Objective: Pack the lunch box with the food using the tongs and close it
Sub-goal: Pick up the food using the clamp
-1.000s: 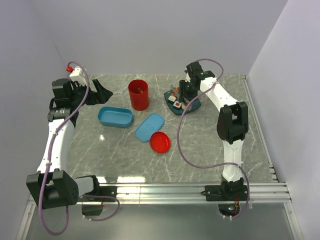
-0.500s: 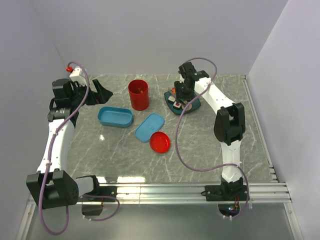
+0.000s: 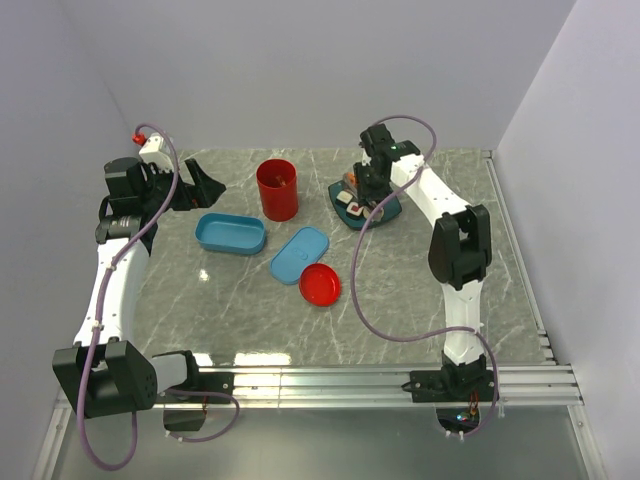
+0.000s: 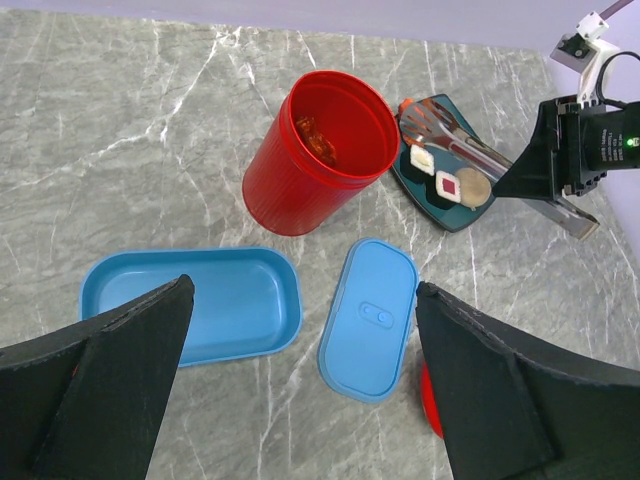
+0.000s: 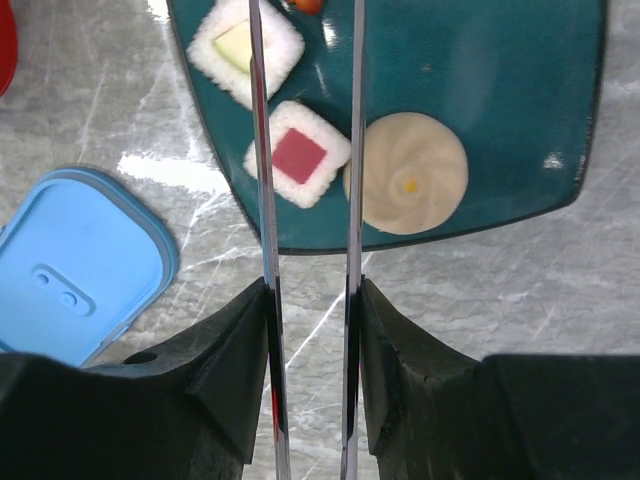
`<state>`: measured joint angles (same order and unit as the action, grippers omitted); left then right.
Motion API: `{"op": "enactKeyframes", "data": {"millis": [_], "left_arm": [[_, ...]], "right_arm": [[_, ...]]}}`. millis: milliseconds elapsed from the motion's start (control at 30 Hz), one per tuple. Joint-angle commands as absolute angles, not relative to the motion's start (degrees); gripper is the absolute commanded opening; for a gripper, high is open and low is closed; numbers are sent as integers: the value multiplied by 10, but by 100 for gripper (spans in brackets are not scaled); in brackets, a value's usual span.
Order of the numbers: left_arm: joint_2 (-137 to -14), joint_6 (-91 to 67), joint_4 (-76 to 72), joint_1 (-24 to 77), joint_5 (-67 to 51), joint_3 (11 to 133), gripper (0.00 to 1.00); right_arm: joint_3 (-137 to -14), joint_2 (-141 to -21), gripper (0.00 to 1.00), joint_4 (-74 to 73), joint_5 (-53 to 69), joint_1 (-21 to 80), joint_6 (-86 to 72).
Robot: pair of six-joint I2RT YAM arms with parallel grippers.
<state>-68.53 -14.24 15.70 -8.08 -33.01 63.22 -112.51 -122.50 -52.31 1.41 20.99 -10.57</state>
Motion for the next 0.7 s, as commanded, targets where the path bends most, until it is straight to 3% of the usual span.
{"op": "enactKeyframes", "data": {"millis": [0, 233, 667], "left_arm": [[-681, -132, 142, -84, -324, 634, 99], [-685, -137, 138, -83, -331, 635, 99], [-686, -138, 140, -84, -335, 638, 99]], "right_arm": [[-1150, -1226, 39, -530, 6, 188, -101], [-1144, -1192, 28, -525, 39, 164, -93], [-1131, -1141, 20, -526, 61, 143, -65]]}}
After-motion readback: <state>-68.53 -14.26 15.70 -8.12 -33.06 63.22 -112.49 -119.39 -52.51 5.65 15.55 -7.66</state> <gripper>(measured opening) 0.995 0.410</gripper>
